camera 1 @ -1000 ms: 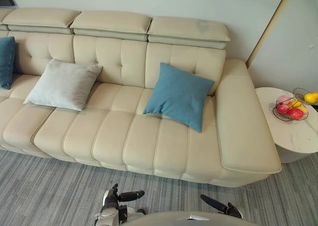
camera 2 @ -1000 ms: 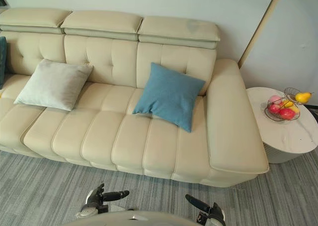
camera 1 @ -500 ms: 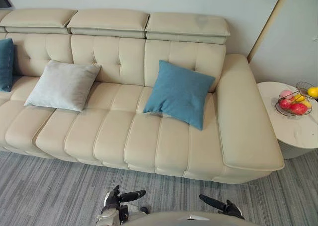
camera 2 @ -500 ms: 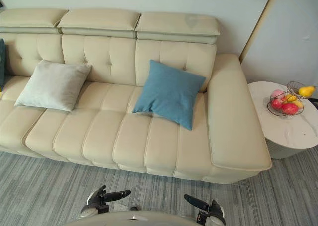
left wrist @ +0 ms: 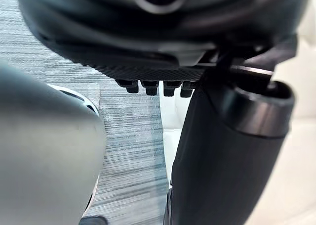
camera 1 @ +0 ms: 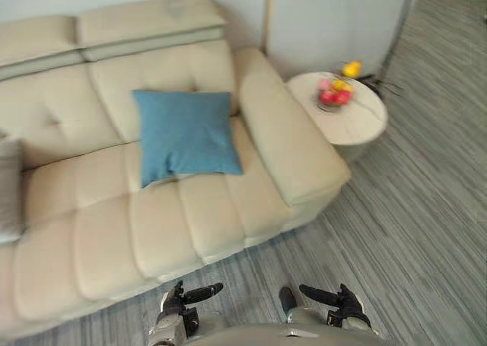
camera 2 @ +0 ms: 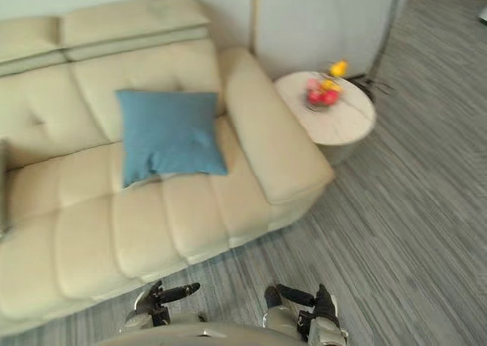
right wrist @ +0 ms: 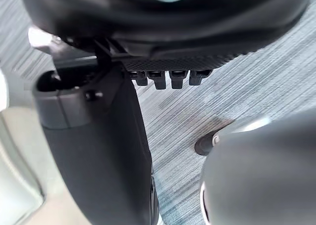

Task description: Pick up cushions and gather them together orderly.

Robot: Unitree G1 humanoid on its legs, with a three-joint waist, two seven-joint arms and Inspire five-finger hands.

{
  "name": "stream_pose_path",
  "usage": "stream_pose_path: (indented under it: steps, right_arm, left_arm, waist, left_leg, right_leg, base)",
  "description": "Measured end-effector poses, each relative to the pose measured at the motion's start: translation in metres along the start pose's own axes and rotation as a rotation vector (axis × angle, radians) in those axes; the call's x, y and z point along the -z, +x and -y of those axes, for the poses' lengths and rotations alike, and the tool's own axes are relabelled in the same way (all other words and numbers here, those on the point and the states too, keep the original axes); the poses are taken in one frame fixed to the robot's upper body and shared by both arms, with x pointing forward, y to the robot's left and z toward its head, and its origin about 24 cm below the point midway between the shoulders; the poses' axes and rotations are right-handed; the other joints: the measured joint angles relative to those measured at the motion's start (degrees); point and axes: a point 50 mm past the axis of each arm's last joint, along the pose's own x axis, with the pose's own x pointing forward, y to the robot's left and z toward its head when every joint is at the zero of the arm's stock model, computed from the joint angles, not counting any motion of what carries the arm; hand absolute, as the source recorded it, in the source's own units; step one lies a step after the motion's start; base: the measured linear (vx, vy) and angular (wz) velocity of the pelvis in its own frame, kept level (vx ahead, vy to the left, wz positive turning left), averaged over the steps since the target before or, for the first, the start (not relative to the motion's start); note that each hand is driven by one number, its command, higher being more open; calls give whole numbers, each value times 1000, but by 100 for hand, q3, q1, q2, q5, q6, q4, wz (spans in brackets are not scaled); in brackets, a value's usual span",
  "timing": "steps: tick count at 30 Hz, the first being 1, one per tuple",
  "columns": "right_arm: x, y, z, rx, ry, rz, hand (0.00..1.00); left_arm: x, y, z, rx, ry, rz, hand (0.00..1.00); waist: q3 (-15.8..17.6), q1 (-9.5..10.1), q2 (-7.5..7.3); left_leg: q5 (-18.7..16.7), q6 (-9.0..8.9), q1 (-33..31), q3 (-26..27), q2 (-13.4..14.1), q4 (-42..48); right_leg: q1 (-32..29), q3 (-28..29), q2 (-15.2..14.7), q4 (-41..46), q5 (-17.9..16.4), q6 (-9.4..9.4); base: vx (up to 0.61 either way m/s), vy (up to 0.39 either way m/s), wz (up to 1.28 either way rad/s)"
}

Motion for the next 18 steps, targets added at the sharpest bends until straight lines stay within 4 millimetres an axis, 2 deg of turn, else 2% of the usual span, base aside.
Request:
stream_pose_path:
  steps: [1,2,3,4,5,6,8,11,13,14,15,16,17,18]
  right_arm:
    - [-5,1,-2,-6,3,14,100]
    - [-10,1,-1,-3,7,30,100]
    - [-13,2,4,12,12,44,100]
    - [-15,2,6,17,7,51,100]
    - [-15,2,6,17,0,54,100]
    - [-16,2,4,14,-14,60,100]
    - [-15,2,6,19,-17,60,100]
    - [-6,2,10,29,-15,25,100]
    - [-3,3,13,41,22,8,100]
    - [-1,2,10,35,21,1,100]
    - [0,2,10,33,17,1,100]
    - [-1,2,9,32,14,5,100]
    - [-2,2,9,32,13,8,100]
    - [-2,2,8,29,13,4,100]
  left_arm:
    - [-2,0,2,2,0,4,100]
    - [-4,1,7,11,1,10,100]
    - [-6,0,14,30,-2,17,100]
    - [-7,0,16,35,-5,23,100]
    - [-6,-1,16,33,-6,23,100]
    - [1,-2,11,21,-3,5,100]
    - [0,-1,10,21,3,6,100]
    - [0,-1,12,40,46,4,100]
    - [0,-1,14,45,39,2,100]
    - [-1,-1,10,34,31,5,100]
    - [0,-1,9,30,26,8,100]
    - [-2,-1,9,24,21,18,100]
    - [-2,-1,11,27,17,24,100]
    - [-4,-2,14,35,14,34,100]
  waist:
    - [3,-10,6]
    - [37,-5,61]
    - [109,-14,182]
    - [116,-6,221]
    - [112,7,220]
    - [116,1,223]
    - [105,-15,242]
    - [80,-49,193]
    - [116,-110,229]
    - [153,-112,223]
    - [175,-89,207]
    - [185,-54,239]
    - [196,-11,257]
    - [201,42,253]
  left_leg:
    - [1,1,15,351,67,10]
    - [1,1,74,599,97,-1]
    - [5,-8,281,906,135,-104]
    - [18,-32,443,1131,163,-168]
    - [30,-53,534,1254,171,-210]
    - [110,-179,834,1523,221,-366]
    - [237,-285,983,1566,257,-486]
    - [633,-308,1030,1485,355,-231]
    - [661,-263,896,1336,673,602]
    - [691,-63,631,1018,990,1614]
    - [548,22,467,747,1079,2107]
    - [232,45,174,287,1064,2701]
    - [29,-41,-67,-59,950,2986]
    - [-133,-48,-423,-478,673,3017]
  right_leg:
    - [-202,-594,7,65,88,-143]
    - [-329,-1481,-133,251,-35,-407]
    - [-406,-2805,-457,606,-334,-779]
    - [-400,-3670,-754,876,-472,-980]
    - [-367,-4087,-902,995,-527,-1055]
    - [-233,-4566,-968,1113,-615,-924]
    - [-232,-4383,-749,1117,-675,-938]
    - [-172,-4082,-547,1080,-812,-1027]
    - [55,-3968,-391,948,-849,-1081]
    - [266,-3844,-255,858,-914,-1105]
    - [355,-3742,-174,841,-946,-1136]
    - [452,-3573,-56,841,-1000,-1208]
    - [511,-3405,21,829,-1017,-1220]
    - [607,-3107,132,757,-1017,-1218]
  base:
    - [23,-34,-145]
    - [52,-29,-148]
    - [63,-8,-122]
    - [86,-6,-103]
    - [117,-55,-117]
    - [130,-84,-89]
    - [125,-142,-76]
    - [105,-213,-61]
    - [109,-238,-36]
    - [37,-135,-46]
    - [44,-177,-64]
    - [18,-88,-78]
    - [24,-59,-120]
    - [23,-21,-125]
